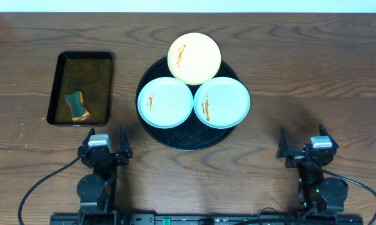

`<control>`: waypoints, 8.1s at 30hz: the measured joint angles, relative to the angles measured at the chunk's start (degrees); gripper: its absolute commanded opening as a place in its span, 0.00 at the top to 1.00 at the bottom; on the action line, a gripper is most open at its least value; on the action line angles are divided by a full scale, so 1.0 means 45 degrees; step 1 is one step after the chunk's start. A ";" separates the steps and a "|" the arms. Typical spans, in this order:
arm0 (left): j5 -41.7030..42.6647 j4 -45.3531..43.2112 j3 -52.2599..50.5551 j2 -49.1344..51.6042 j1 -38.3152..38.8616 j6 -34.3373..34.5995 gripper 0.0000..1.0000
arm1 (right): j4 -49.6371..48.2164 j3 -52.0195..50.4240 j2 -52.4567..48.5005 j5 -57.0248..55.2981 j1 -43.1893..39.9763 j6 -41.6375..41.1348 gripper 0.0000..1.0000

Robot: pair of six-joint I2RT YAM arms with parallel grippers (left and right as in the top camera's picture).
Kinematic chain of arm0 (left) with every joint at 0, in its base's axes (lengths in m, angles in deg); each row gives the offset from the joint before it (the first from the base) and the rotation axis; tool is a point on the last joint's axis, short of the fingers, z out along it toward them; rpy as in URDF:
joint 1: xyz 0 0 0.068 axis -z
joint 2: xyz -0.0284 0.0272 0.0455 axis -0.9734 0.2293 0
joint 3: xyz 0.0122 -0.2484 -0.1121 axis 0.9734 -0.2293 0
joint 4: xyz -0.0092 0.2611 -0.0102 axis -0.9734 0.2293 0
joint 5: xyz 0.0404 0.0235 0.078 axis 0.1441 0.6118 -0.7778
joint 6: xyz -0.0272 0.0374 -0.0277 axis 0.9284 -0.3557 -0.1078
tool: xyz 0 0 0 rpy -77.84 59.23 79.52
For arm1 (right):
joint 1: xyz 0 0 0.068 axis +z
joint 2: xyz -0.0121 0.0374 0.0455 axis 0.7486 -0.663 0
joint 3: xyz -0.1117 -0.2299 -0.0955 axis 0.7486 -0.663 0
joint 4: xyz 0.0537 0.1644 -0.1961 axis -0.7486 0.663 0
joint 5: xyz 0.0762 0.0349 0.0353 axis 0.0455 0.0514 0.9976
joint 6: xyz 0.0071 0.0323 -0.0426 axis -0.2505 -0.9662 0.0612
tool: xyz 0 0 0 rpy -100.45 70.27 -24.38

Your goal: Clean dirty plates on tray and stack at the side

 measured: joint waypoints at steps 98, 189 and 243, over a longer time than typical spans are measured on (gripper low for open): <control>0.7509 -0.4906 -0.0146 0.0058 0.0049 0.4362 0.21 | -0.0005 0.0000 0.0000 -0.0005 0.0112 0.0000 0.01; 0.0928 1.0909 1.9807 2.7268 -0.5338 0.2482 0.41 | 0.0000 -0.0005 -0.0005 -0.0005 0.0126 0.0000 0.01; 0.0233 0.6504 1.9186 2.6665 -0.3269 0.2259 0.22 | 0.0000 -0.0005 -0.0005 -0.0005 0.0126 0.0000 0.01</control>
